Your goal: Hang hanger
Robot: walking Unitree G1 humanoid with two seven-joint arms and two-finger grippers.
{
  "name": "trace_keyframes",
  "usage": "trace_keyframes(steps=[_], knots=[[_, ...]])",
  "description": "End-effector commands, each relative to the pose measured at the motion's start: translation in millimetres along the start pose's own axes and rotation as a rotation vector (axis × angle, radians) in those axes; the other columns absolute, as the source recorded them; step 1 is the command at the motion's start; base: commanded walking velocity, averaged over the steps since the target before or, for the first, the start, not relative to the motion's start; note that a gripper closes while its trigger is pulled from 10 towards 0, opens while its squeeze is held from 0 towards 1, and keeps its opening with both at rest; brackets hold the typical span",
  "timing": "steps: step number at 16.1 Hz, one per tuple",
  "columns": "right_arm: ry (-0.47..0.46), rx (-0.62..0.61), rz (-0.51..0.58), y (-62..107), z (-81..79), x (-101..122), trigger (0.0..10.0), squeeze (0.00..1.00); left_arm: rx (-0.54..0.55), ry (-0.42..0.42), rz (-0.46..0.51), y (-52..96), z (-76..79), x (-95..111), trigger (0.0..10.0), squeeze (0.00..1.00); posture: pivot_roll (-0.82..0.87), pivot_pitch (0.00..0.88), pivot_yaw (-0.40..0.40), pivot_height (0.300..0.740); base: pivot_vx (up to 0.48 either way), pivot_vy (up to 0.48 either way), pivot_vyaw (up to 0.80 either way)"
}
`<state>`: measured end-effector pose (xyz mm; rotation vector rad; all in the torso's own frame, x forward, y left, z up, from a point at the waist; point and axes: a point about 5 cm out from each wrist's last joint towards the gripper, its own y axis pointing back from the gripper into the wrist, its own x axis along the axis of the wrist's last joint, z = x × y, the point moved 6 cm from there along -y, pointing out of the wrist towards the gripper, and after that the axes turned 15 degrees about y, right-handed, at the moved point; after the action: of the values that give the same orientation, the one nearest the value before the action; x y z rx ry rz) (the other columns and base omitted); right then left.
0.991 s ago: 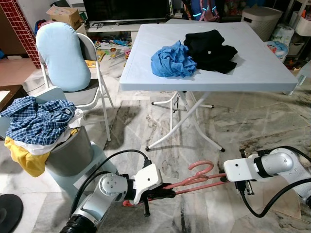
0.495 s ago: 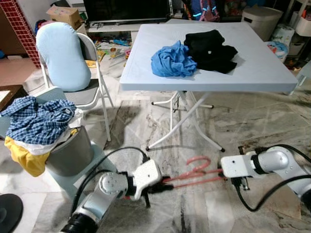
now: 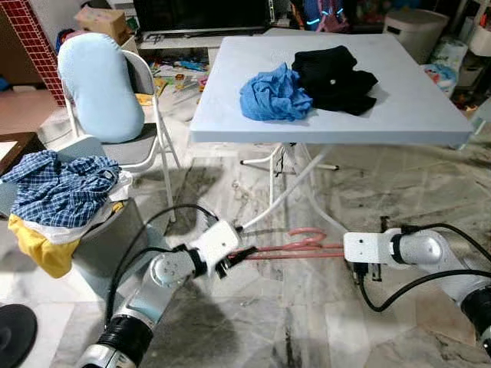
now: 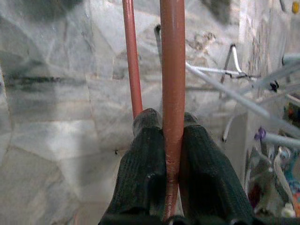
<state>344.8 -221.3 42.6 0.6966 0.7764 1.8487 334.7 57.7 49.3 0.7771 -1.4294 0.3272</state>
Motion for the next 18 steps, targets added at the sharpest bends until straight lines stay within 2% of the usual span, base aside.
trace_keyframes(steps=[1,4,6,7,8,9,11,12,13,14,15,16,17,18], knots=[[-0.013,-0.001,-0.004,-4.0,-6.2,1,0.0,0.0,0.03,0.014,0.053,2.3,-5.2,8,10.0,1.0,-0.07,0.0,0.04,0.74,0.0,0.0,0.0],[-0.057,-0.01,-0.042,-8.5,-18.2,-7,0.0,0.0,0.022,0.088,0.116,6.0,4.1,14,10.0,1.0,-0.07,0.006,0.039,0.74,0.0,0.0,0.0],[-0.104,-0.028,-0.085,-11.2,-23.7,-15,0.0,0.0,0.038,0.155,0.126,9.5,9.8,9,10.0,1.0,-0.06,0.008,0.028,0.74,0.0,0.0,0.0],[-0.159,-0.059,-0.094,-11.1,-23.3,-19,0.0,0.0,0.06,0.187,0.129,11.0,10.5,5,10.0,1.0,-0.06,0.009,0.021,0.74,0.0,0.0,0.0],[-0.241,-0.117,-0.121,-8.6,-19.4,-27,0.0,0.0,0.109,0.23,0.157,13.8,8.9,5,10.0,1.0,-0.05,0.01,0.016,0.74,0.0,0.0,0.0],[-0.387,-0.187,-0.141,-5.0,-16.5,-36,0.0,0.0,0.188,0.292,0.21,17.9,4.0,8,10.0,1.0,-0.05,0.013,0.014,0.74,0.0,0.0,0.0],[-0.563,-0.253,-0.136,-2.1,-18.7,-41,0.0,0.0,0.298,0.368,0.252,24.5,-3.1,7,10.0,1.0,-0.05,0.018,0.012,0.74,0.0,0.0,0.0],[-0.734,-0.339,-0.179,2.8,-28.6,-51,0.0,0.0,0.412,0.415,0.318,35.1,-14.4,11,10.0,1.0,-0.06,0.024,0.01,0.74,0.0,0.0,0.0],[-0.801,-0.351,-0.199,6.3,-42.1,-54,0.0,0.0,0.461,0.423,0.349,41.1,-20.3,15,10.0,1.0,-0.05,0.028,0.01,0.74,0.0,0.0,0.0],[-0.84,-0.357,-0.215,9.3,-53.1,-56,0.0,0.0,0.484,0.421,0.354,44.0,-22.7,15,10.0,1.0,-0.06,0.032,0.012,0.74,0.0,0.0,0.0],[-0.936,-0.388,-0.256,15.7,-72.6,-61,0.0,0.0,0.507,0.417,0.338,46.3,-25.4,12,10.0,1.0,-0.07,0.037,0.017,0.74,0.0,0.0,0.0],[-0.985,-0.395,-0.263,16.9,-80.3,-60,0.0,0.0,0.518,0.423,0.324,46.6,-26.8,8,10.0,1.0,-0.07,0.039,0.02,0.74,0.0,0.0,0.0],[-1.138,-0.441,-0.298,20.2,-99.4,-55,0.0,0.0,0.539,0.453,0.3,47.8,-30.3,1,10.0,1.0,-0.09,0.043,0.031,0.74,0.0,0.0,0.0],[-1.265,-0.464,-0.293,20.5,-107.7,-48,0.0,0.0,0.54,0.465,0.295,47.6,-30.9,0,10.0,1.0,-0.09,0.044,0.034,0.74,0.0,0.0,0.0]])
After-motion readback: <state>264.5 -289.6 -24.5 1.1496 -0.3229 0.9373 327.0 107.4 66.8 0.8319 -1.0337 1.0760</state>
